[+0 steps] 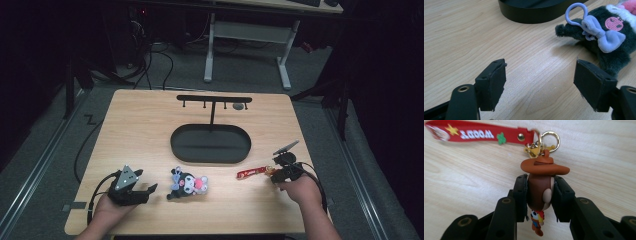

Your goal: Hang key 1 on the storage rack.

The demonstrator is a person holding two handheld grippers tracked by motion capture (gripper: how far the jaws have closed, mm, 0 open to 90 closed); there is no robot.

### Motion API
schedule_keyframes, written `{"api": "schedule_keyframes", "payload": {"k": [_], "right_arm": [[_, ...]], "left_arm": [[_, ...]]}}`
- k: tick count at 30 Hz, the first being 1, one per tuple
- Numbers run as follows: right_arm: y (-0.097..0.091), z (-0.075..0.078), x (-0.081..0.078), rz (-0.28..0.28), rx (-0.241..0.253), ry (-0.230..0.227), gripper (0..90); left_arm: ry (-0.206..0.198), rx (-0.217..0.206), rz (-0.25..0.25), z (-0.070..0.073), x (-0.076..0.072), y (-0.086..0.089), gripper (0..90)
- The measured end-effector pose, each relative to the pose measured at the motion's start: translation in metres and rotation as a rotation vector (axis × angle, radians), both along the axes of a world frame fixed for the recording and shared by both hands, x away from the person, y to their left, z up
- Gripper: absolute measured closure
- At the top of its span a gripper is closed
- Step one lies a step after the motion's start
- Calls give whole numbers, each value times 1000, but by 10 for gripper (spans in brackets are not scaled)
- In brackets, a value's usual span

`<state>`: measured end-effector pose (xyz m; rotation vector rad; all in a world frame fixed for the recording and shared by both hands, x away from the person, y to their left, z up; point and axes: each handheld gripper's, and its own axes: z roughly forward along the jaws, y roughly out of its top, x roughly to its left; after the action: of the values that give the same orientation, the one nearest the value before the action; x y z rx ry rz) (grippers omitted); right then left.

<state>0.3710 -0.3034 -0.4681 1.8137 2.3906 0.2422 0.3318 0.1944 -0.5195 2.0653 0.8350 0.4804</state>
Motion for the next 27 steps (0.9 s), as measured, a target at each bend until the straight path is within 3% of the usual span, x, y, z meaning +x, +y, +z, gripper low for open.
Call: {"api": "schedule_keyframes", "payload": {"k": [7,19,27], "right_arm": [[8,33,-2,49,-21,-20,677],[15,85,-5,74,-17,-56,678],[23,109,-1,91,-14,-87,678]], "left_arm": [[0,1,-7,0,-1,0,267],[1,1,-10,0,-1,-1,275],[2,0,-10,0,-1,0,279]]}}
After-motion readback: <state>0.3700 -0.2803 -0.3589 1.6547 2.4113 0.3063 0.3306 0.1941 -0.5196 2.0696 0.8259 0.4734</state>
